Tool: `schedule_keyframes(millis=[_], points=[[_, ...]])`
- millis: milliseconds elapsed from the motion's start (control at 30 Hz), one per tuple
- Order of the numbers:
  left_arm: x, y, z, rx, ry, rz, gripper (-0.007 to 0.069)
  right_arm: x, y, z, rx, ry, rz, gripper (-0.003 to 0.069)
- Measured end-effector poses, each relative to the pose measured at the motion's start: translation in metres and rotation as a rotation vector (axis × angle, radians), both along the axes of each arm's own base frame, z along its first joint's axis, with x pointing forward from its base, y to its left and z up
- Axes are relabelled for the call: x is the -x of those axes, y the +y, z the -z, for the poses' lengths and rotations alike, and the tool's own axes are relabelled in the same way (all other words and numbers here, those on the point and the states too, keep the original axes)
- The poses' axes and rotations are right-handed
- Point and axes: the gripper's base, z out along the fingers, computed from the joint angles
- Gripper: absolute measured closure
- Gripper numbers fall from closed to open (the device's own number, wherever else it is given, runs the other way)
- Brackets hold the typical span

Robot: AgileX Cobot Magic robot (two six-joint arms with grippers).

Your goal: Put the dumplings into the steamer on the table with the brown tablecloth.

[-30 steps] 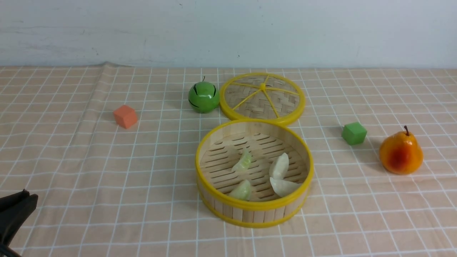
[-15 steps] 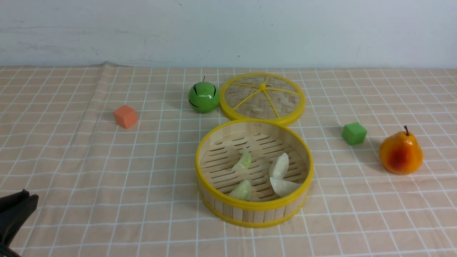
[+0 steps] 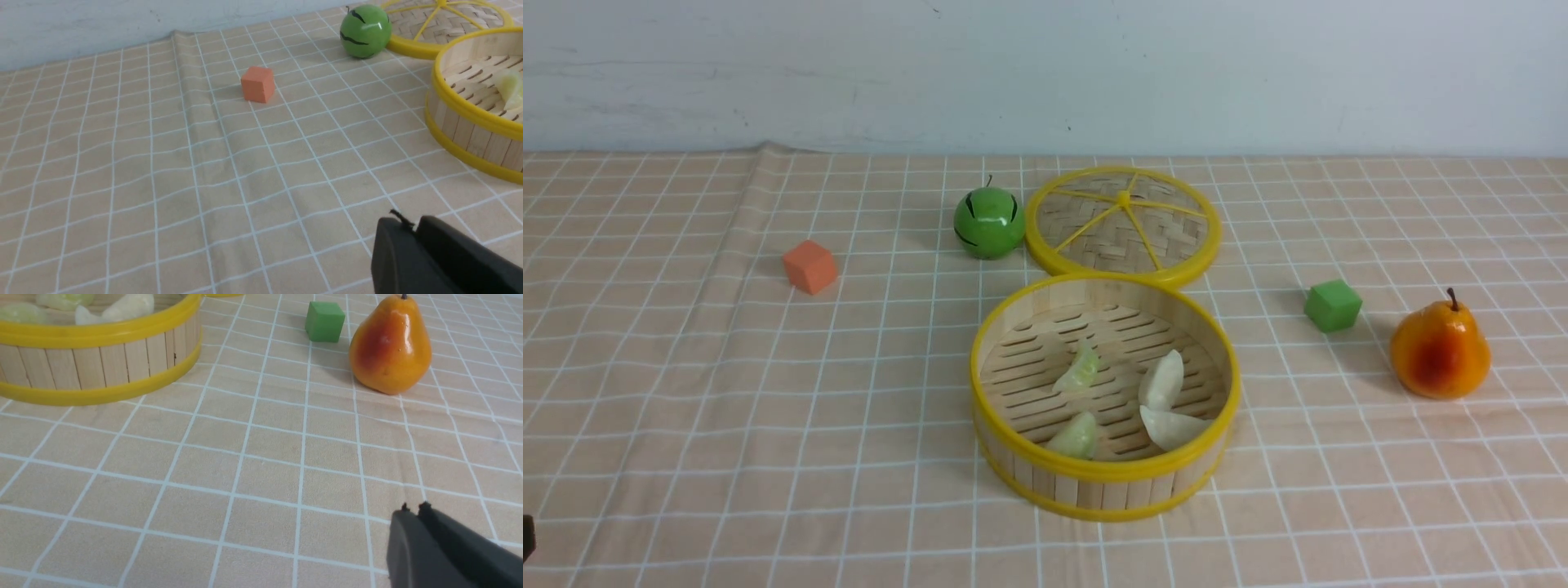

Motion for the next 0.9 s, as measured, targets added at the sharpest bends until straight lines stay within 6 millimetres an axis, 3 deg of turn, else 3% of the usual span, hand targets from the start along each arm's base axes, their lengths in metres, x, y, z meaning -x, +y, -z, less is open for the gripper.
schedule_keyframes(millis=[100,300,500,900], points=[[0.004,-0.001,0.006,-0.043,-0.057,0.008,0.0567,0.0,0.0,0.0,0.0,0.0,0.0,0.0625],[0.007,0.0,0.048,0.045,-0.131,-0.069,0.0615,0.0,0.0,0.0,0.0,0.0,0.0,0.0616],[0.011,0.001,0.074,0.223,0.086,-0.153,0.0638,0.0,0.0,0.0,0.001,-0.001,0.001,0.0606],[0.012,0.002,0.078,0.242,0.125,-0.175,0.0638,0.0,0.0,0.0,0.001,-0.001,0.001,0.0589]])
